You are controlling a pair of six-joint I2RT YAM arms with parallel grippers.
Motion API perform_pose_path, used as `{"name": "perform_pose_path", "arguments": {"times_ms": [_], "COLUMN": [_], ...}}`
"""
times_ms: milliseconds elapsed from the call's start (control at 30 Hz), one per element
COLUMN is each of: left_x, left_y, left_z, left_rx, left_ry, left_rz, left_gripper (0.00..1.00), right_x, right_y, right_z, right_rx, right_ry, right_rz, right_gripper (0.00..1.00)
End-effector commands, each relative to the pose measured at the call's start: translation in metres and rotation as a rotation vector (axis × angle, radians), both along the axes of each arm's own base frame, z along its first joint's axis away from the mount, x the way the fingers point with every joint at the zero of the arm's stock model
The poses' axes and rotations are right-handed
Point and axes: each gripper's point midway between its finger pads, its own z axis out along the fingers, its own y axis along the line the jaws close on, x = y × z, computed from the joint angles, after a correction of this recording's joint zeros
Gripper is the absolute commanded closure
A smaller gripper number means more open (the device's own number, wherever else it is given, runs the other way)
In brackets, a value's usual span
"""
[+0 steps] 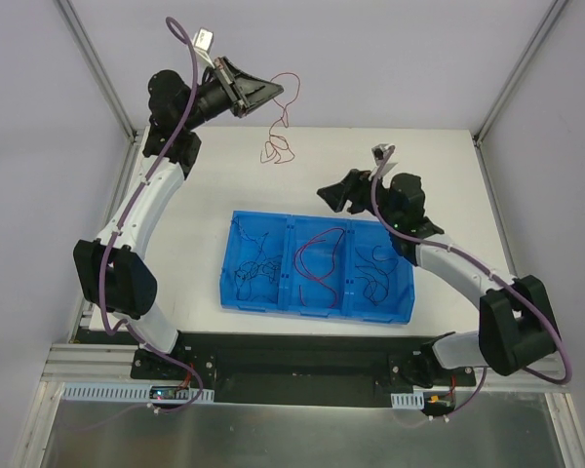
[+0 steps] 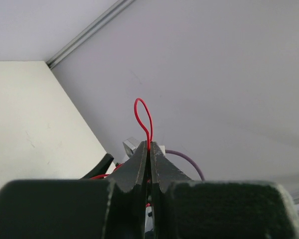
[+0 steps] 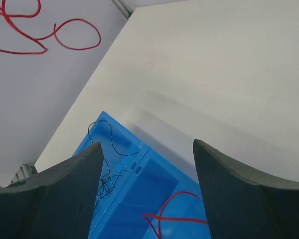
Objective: Untangle the cables
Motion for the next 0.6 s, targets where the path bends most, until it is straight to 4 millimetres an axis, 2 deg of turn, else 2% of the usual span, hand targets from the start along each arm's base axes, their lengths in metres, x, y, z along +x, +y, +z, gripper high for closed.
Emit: {"name": "perform_pose_path", "arguments": {"times_ms": [0,200,267,467,567], "left_x": [-0.02,-0.028,-0.03,-0.031,-0.03], "left_y": [0.0,0.001,0.001,-0.001,-0.001], "left_z": [0.036,0.042,0.044,0.049,0.049], "left_rx": [-0.055,-0.074,-0.084,-0.096,-0.095], "left_ry": [-0.143,-0.149,-0.151,-0.161,-0.161], "left_rz": [-0.069,-0.088,-0.092,-0.093,-0.092], "left_gripper": [1.0,1.0,1.0,1.0,1.0], "right_x": [0.002,0.032,0.036,0.028,0.024], "right_y": [0.014,0.039,0.046,0.071,0.077], "right_z": [0.031,0.066,0.076,0.091,0.094], "right_rx": [0.098,0.238,0.286,0.345,0.366], "right_ry": [-0.089,-0.102,-0.093,-0.089,-0.089], "right_rz": [0.168,0.323,0.379,0.523,0.561], "right_gripper": [0.26,0.28,0.28,0.29,0.3]}}
